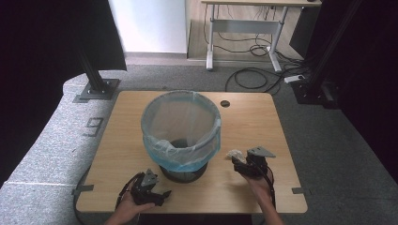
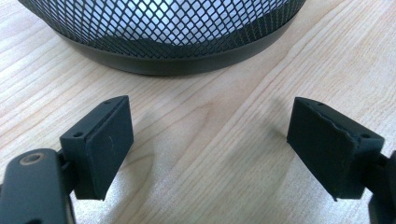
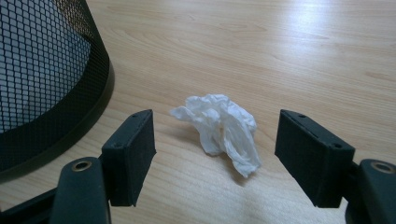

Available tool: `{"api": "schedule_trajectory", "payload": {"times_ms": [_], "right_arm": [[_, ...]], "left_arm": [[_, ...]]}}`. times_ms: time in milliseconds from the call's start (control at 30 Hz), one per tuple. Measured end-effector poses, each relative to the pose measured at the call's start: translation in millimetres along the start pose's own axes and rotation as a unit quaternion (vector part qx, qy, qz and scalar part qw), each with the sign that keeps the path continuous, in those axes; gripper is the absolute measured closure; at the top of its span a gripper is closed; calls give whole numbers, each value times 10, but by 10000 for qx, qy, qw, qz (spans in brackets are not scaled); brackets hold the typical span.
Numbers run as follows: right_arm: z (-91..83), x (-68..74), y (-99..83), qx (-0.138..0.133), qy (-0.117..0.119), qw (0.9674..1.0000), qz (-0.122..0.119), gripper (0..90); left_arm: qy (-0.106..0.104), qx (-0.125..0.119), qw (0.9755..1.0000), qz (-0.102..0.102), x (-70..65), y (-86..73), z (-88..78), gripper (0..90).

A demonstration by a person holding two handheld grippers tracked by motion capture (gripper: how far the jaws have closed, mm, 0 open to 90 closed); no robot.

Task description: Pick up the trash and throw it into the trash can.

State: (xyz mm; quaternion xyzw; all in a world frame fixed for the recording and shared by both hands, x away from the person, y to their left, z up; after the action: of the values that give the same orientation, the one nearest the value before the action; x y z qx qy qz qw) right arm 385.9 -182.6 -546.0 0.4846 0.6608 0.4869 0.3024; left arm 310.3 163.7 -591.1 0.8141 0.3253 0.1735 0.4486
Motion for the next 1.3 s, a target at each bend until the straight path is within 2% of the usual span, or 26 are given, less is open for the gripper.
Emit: {"api": "schedule_trajectory", "payload": {"times_ms": [433,700,967,1100,1300], "right_arm": [[150,10,5,57,21,10000,-42,280],[317,39,-30,157,30,9999,-61,280],[433,15,-36,133,-58,9999,-6,282],[468,2,-45,191,-96,9998,15,283],[495,-30,-111,359,-237,9990,-89,291]], "left_arm": [[0,0,10000,0,0,0,0,144],[2,-1,10000,-1,0,0,0,144],[12,-6,10000,-3,-1,-1,1,144],[11,-6,10000,-3,-1,-1,1,144],[16,-7,10000,-5,-2,-1,1,144]]}}
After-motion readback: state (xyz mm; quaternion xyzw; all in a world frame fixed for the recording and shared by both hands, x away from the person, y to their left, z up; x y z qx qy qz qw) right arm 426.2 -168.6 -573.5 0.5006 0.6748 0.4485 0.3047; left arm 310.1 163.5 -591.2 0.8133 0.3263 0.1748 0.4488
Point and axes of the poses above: each handheld gripper's, and its own axes: z roughly forward along the jaws, y roughly out of its top, x roughly to its left, the point moved 6 cm from there along z, roughly forward along the jaws, and after that the axes turned 14 degrees about -x, right-handed, at the moved point
